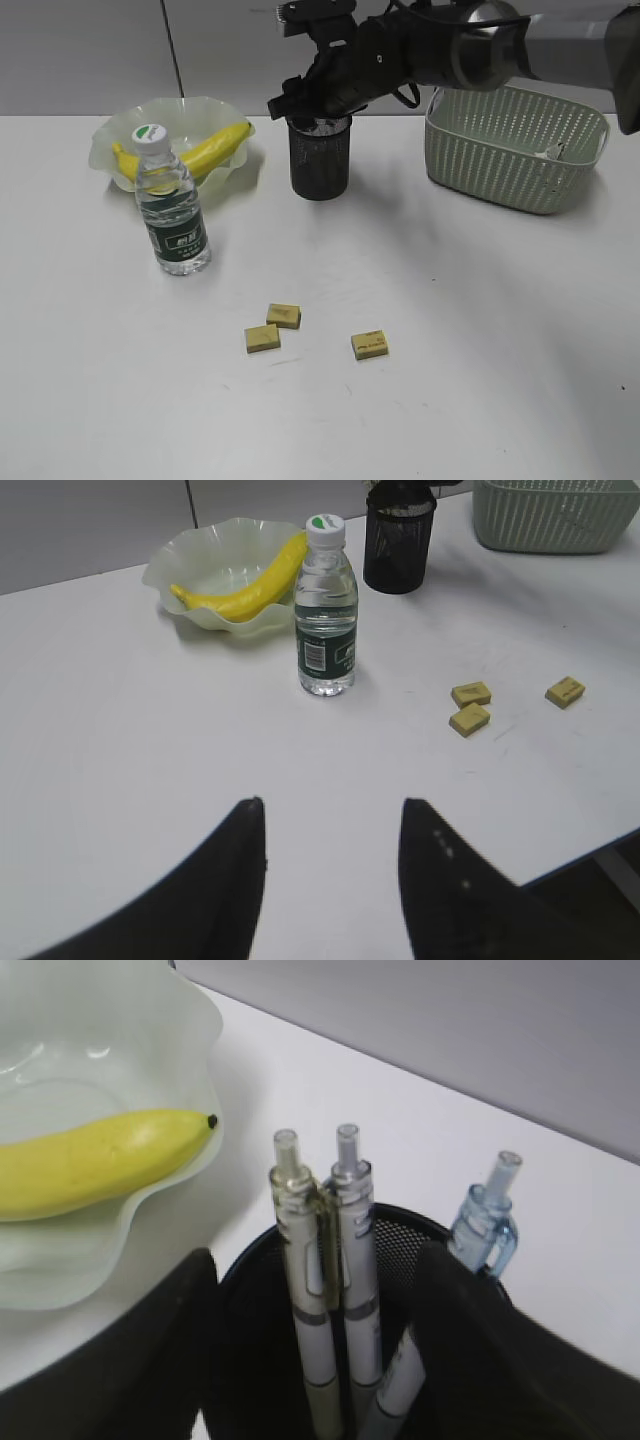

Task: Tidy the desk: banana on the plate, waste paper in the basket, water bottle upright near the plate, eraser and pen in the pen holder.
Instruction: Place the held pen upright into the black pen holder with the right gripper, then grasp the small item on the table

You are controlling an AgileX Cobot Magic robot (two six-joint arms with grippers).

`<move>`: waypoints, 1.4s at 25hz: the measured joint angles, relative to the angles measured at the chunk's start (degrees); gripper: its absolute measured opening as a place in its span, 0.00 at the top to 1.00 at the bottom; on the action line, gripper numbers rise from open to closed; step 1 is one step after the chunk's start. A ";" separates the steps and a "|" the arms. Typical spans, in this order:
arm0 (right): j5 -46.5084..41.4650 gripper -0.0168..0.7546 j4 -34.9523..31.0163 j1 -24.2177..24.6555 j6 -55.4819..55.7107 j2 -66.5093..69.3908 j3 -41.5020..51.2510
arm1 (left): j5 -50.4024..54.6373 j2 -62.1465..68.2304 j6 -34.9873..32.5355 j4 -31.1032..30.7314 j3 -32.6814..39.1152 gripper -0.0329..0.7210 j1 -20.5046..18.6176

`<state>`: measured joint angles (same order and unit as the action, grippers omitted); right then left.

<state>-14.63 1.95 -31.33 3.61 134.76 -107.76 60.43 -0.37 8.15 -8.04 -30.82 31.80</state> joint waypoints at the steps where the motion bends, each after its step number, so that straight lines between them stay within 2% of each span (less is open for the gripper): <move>1: -0.51 0.34 0.00 0.00 0.00 -0.16 0.00 | 0.00 0.00 0.00 0.00 0.00 0.52 0.00; 8: -11.08 0.30 0.00 0.00 0.00 -5.38 0.00 | 0.00 0.00 0.00 0.00 0.00 0.52 0.00; 12: -20.89 0.30 0.39 0.00 0.00 -10.09 0.00 | 0.00 0.00 0.00 0.00 0.00 0.52 0.00; 19: -41.04 0.30 5.31 0.00 -0.39 -19.36 0.00 | 0.00 0.00 0.00 0.00 0.00 0.52 0.00; 24: -52.32 0.35 5.41 0.00 -3.97 -26.08 0.00 | 0.00 0.00 0.00 0.00 0.00 0.52 0.00; 29: -54.53 0.41 1.85 0.00 -5.44 -33.90 1.21 | 0.00 0.00 0.00 0.00 0.00 0.52 0.00; 35: -54.53 0.41 0.56 0.00 -5.70 -48.65 12.51 | 0.00 0.00 0.00 0.00 0.00 0.52 0.00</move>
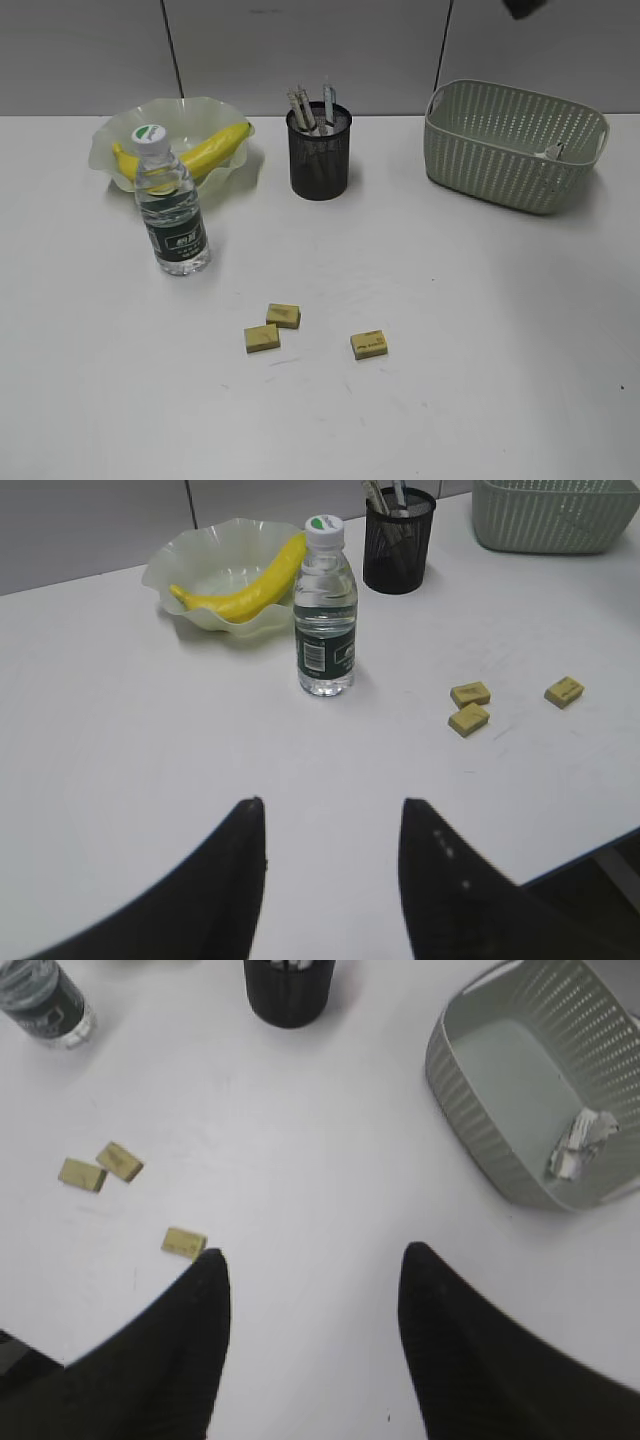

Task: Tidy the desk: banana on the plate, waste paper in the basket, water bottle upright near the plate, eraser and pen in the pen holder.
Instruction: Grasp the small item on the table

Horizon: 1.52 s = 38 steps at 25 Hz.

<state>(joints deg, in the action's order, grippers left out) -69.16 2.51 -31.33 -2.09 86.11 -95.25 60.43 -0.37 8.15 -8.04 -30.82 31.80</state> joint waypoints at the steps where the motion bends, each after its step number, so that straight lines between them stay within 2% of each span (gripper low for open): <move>1: -0.05 0.41 0.00 0.00 0.00 -2.98 3.03 | 0.00 0.00 0.00 0.00 0.00 0.52 0.00; 13: 0.01 0.42 -0.05 0.00 2.65 -41.37 43.54 | 0.00 0.00 0.00 0.00 0.00 0.52 0.00; 20: 3.02 0.42 -0.07 0.00 2.79 -64.03 59.46 | 0.00 0.00 0.00 0.00 0.00 0.52 0.00; 26: 6.76 0.42 -0.07 0.00 2.81 -83.72 64.88 | -0.06 1.23 0.00 0.00 0.00 0.52 0.00; 29: 8.43 0.42 0.28 -0.07 2.80 -86.53 65.79 | -1.78 4.85 0.00 0.31 -0.63 0.52 0.01; 33: 9.31 0.42 0.29 -0.07 2.55 -86.53 66.05 | -11.76 12.49 0.00 2.36 -2.24 0.52 0.06; 38: 9.33 0.42 0.29 -0.07 2.41 -86.53 66.05 | -23.92 28.72 -0.47 5.86 -3.52 0.52 0.06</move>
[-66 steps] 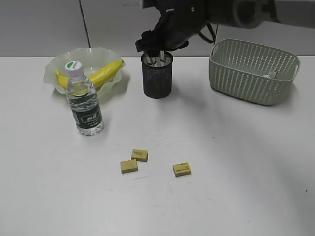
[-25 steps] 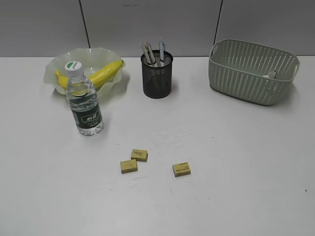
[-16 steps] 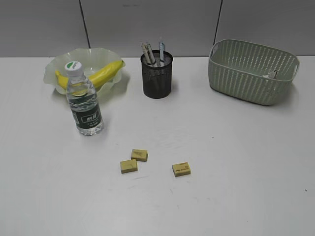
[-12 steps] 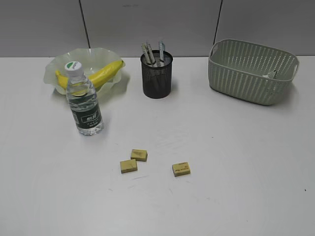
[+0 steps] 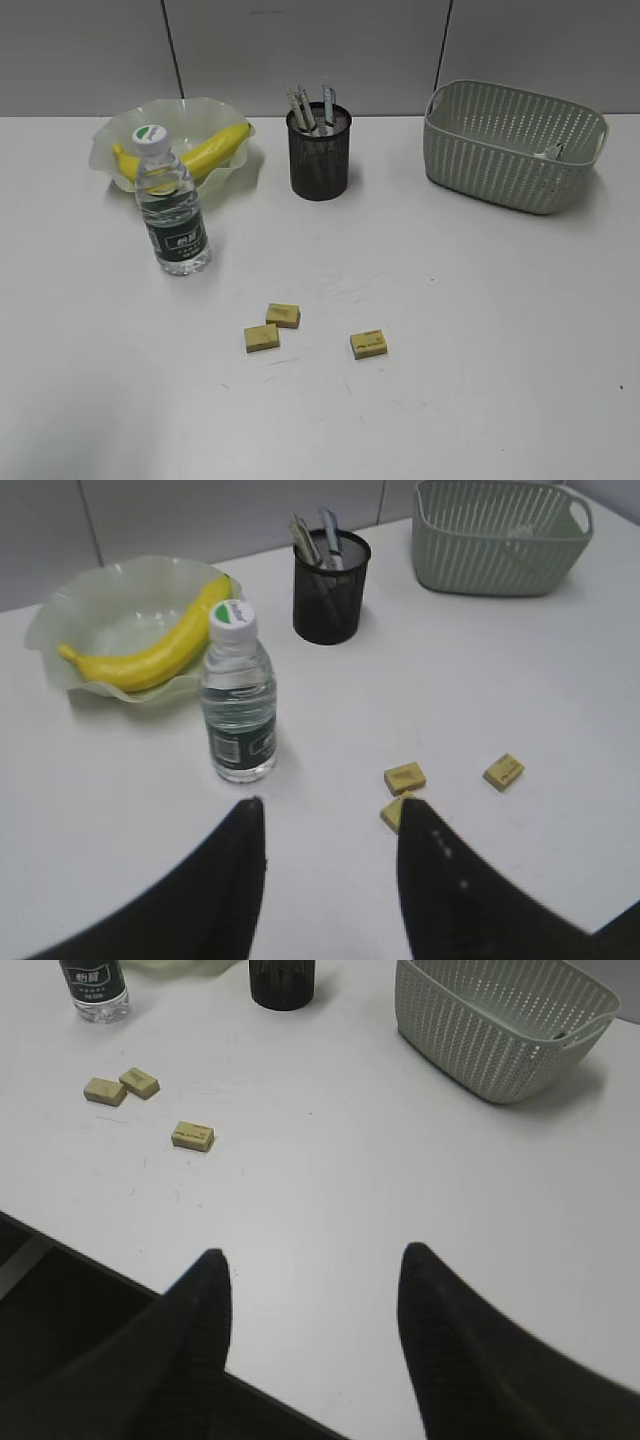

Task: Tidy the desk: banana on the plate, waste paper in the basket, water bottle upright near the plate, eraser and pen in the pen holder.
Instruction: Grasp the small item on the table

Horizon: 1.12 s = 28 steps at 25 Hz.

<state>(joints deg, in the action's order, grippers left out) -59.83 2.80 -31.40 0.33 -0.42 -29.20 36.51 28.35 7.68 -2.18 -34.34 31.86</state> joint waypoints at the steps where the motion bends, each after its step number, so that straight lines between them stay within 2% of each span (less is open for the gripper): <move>1: 0.00 0.42 0.00 0.00 0.00 0.00 0.00 | -2.07 4.21 -1.15 1.30 -0.55 0.52 0.00; 7: 0.00 0.42 0.00 0.00 0.00 0.00 0.00 | -5.89 29.86 -9.76 5.39 -7.80 0.52 1.84; 13: 0.00 0.42 0.06 0.00 -0.33 0.00 0.00 | -4.17 49.21 -16.39 4.92 -16.49 0.44 8.80; 17: 0.00 0.43 0.06 0.00 0.00 0.00 0.00 | -0.36 59.26 -17.94 1.42 -21.28 0.40 11.59; 22: 0.00 0.43 0.06 0.00 0.00 0.00 0.00 | 4.97 68.56 -20.41 -2.75 -27.08 0.38 12.09; 28: 0.05 0.43 0.06 0.00 -0.33 0.00 0.00 | 9.16 76.54 -24.54 -3.34 -32.42 0.32 12.09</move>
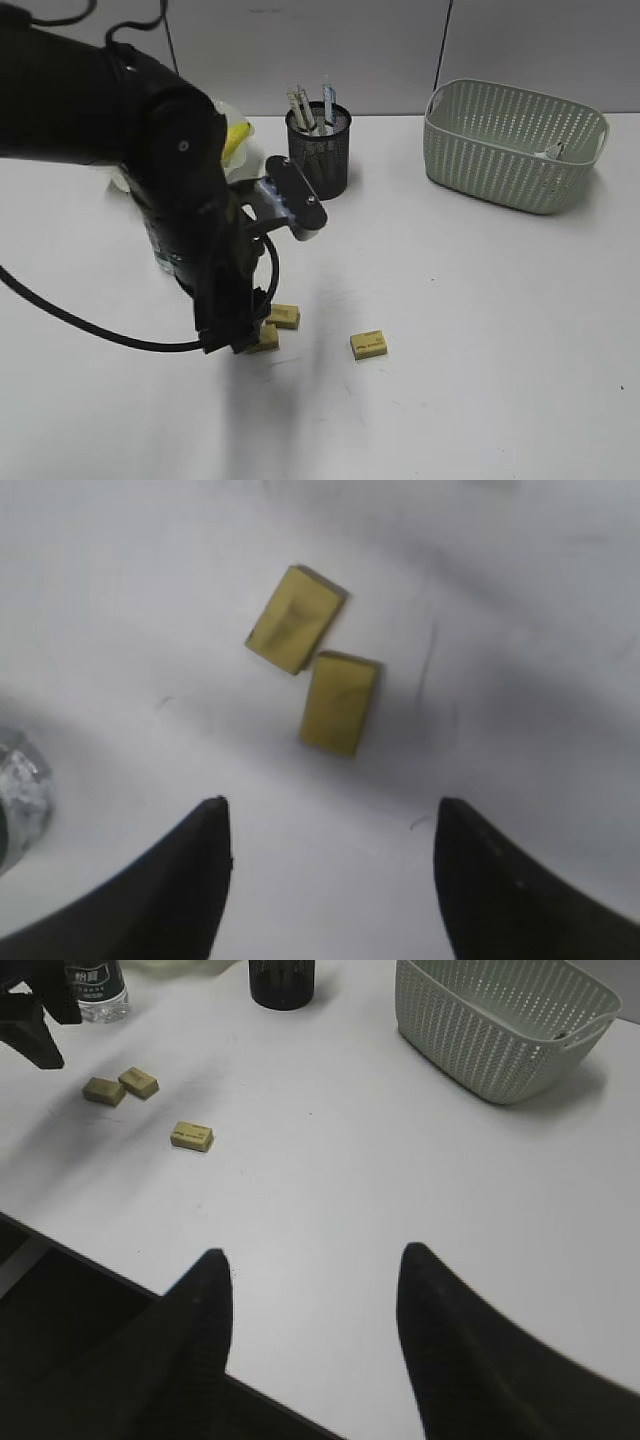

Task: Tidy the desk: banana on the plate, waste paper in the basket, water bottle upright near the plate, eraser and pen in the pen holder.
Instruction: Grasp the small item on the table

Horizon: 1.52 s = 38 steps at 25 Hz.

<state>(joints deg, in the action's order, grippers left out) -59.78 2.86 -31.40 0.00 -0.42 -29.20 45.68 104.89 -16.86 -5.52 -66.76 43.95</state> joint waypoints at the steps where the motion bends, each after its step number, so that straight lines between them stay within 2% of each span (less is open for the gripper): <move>1: 0.00 0.43 0.00 0.00 0.00 0.00 0.00 | 0.75 0.90 -0.21 -0.05 -0.79 0.32 0.00; 12: 0.02 0.43 0.00 0.00 0.00 0.00 0.00 | 3.90 9.45 -1.54 1.43 -6.22 0.31 0.00; 21: 0.02 0.43 0.00 0.00 0.00 0.00 0.00 | 0.86 13.69 -1.71 1.32 -6.38 0.31 0.00; 24: 0.07 0.43 0.00 0.00 0.00 0.00 0.00 | -1.52 13.70 -1.71 1.32 -6.38 0.39 0.00; 28: 0.07 0.43 0.00 0.00 0.00 0.00 0.00 | -3.00 13.75 -1.71 1.09 -6.38 0.66 0.00; 29: 0.07 0.43 0.00 0.00 0.00 0.00 0.00 | -2.72 13.75 -1.71 0.89 -6.38 0.71 0.00; 38: 0.07 0.43 0.00 0.00 0.00 0.00 0.00 | 4.32 10.16 -1.71 -0.58 -6.40 0.70 0.00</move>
<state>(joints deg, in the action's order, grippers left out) -59.72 2.86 -31.40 0.00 -0.42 -29.20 50.00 115.05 -18.57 -6.10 -73.16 43.95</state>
